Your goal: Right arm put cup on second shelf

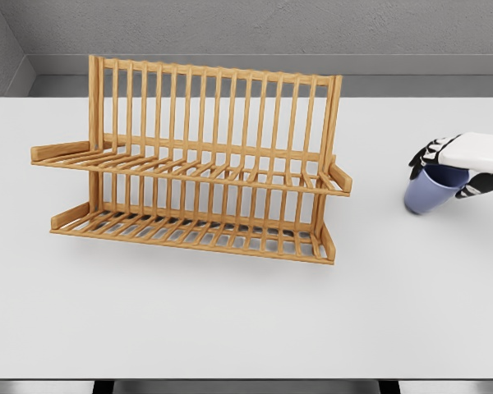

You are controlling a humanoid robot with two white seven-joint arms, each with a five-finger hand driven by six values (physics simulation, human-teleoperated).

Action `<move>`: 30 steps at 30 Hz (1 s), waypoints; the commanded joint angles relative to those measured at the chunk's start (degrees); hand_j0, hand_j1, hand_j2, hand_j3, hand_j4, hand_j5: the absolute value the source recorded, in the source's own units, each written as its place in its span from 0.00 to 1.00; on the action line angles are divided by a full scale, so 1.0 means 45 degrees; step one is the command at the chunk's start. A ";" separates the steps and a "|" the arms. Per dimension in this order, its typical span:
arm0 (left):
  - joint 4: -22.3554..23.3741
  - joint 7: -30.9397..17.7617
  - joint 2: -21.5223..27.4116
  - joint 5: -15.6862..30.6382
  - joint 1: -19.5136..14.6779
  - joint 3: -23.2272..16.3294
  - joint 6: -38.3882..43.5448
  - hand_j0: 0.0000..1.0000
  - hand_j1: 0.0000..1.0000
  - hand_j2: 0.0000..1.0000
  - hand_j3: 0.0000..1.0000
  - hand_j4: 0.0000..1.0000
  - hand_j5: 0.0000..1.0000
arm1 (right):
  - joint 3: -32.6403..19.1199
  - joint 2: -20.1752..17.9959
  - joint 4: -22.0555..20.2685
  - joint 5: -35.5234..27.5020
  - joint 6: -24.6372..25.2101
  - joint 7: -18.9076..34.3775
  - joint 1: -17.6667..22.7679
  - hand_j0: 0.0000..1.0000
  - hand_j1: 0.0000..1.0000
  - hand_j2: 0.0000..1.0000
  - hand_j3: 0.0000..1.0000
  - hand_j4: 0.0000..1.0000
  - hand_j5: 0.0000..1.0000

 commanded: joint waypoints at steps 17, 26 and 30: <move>0.0001 -0.0003 0.0001 0.0004 0.0000 0.0000 -0.0001 1.00 1.00 1.00 1.00 1.00 1.00 | -0.0636 -0.0285 -0.1477 -0.0111 0.0037 -0.0006 -0.0527 0.65 0.65 0.65 0.65 0.65 0.65; 0.0001 -0.0003 0.0001 0.0004 0.0000 0.0000 -0.0001 1.00 1.00 1.00 1.00 1.00 1.00 | -0.2081 -0.0500 -0.2785 -0.0111 0.0037 -0.0006 -0.0410 0.65 0.65 0.65 0.65 0.65 0.65; 0.0001 -0.0003 0.0001 0.0004 0.0000 -0.0020 -0.0001 1.00 1.00 1.00 1.00 1.00 1.00 | -0.2160 -0.0558 -0.3801 -0.0111 0.0037 -0.0006 -0.0449 0.65 0.65 0.65 0.65 0.65 0.65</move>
